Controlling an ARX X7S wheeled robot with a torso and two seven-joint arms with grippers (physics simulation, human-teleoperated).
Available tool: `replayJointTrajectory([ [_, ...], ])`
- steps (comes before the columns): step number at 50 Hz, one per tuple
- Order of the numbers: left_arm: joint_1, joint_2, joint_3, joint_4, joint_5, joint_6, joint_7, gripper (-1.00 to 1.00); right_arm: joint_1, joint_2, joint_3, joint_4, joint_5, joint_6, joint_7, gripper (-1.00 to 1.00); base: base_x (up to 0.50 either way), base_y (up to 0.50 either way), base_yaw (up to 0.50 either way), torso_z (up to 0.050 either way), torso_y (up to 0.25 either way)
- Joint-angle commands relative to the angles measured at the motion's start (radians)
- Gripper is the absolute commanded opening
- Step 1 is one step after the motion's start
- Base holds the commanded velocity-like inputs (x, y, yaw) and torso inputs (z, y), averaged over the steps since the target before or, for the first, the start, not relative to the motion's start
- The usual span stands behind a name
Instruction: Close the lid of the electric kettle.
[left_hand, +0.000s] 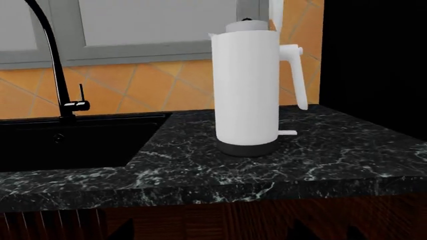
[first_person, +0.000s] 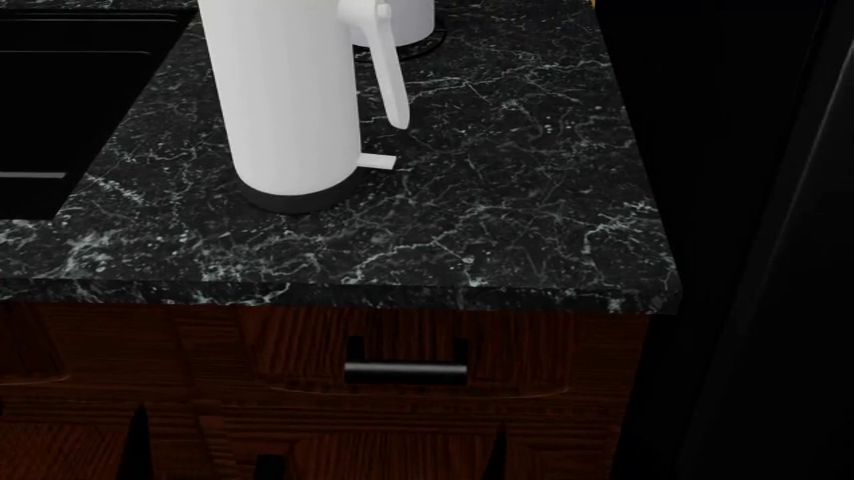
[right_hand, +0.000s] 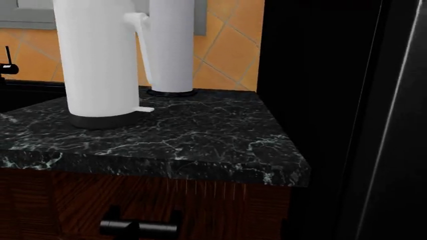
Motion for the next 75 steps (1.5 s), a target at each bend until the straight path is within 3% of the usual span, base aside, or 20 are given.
replayJointTrajectory([
  [1,0.000,-0.065,-0.047,0.275,-0.041,-0.218,-0.022,1.00,0.007,0.059,0.032,-0.228,0.018,0.164,0.024,1.00,0.00,0.00,0.00,0.000,0.000],
  [12,-0.105,-0.136,-0.170,0.485,-0.172,-0.481,-0.035,1.00,0.061,0.114,0.067,-0.401,0.038,0.336,0.039,1.00,0.00,0.00,0.00,0.000,0.000],
  [13,-0.255,-0.286,-0.181,0.486,-0.322,-0.462,-0.185,1.00,0.204,0.153,0.176,-0.551,0.150,0.486,0.035,1.00,0.00,0.00,0.00,0.000,0.000],
  [14,-0.264,-0.436,-0.170,0.486,-0.472,-0.416,-0.335,1.00,0.221,0.153,0.188,-0.626,0.169,0.636,0.035,1.00,0.00,0.00,0.00,0.000,0.000],
  [16,-0.380,-0.736,-0.039,0.486,-0.772,-0.305,-0.635,1.00,0.241,0.160,0.194,-0.644,0.185,0.684,0.043,1.00,0.00,0.00,0.00,0.000,0.000],
  [17,-0.399,-0.784,-0.002,0.486,-0.922,-0.268,-0.711,1.00,0.249,0.170,0.195,-0.648,0.196,0.690,0.053,1.00,0.00,0.00,0.00,0.000,0.000],
  [18,-0.416,-0.817,0.030,0.486,-0.973,-0.233,-0.734,1.00,0.255,0.183,0.197,-0.650,0.219,0.691,0.072,1.00,0.00,0.00,0.00,0.000,0.000],
  [26,-0.569,-0.999,0.231,0.486,-1.045,-0.057,-0.837,1.00,0.329,0.381,0.187,-0.650,0.545,0.659,0.348,1.00,0.00,0.00,0.00,0.000,0.000],
  [27,-0.719,-1.062,0.269,0.486,-1.182,-0.084,-0.857,1.00,0.461,0.451,0.187,-0.650,0.695,0.730,0.445,1.00,0.00,0.00,0.00,0.000,0.000],
  [28,-0.834,-1.065,0.319,0.486,-1.211,-0.088,-0.875,1.00,0.485,0.473,0.176,-0.650,0.756,0.731,0.489,1.00,0.00,0.00,0.00,0.000,0.000],
  [31,-0.943,-1.083,0.427,0.486,-1.230,-0.068,-0.899,1.00,0.505,0.502,0.154,-0.647,0.799,0.717,0.533,1.00,0.00,0.00,0.00,0.000,0.000],
  [39,-1.058,-1.100,0.508,0.485,-1.273,-0.064,-0.914,1.00,0.570,0.554,0.123,-0.642,0.889,0.714,0.609,1.00,0.00,0.00,0.00,0.000,0.000],
  [57,-1.093,-1.151,0.614,0.482,-1.227,0.018,-0.908,1.00,0.620,0.634,0.014,-0.644,0.928,0.669,0.714,1.00,0.00,0.01,0.00,0.000,0.000],
  [75,-1.117,-1.156,0.636,0.482,-1.235,0.012,-0.910,1.00,0.668,0.739,-0.032,-0.648,1.012,0.566,0.811,1.00,0.02,0.50,0.00,0.000,0.000],
])
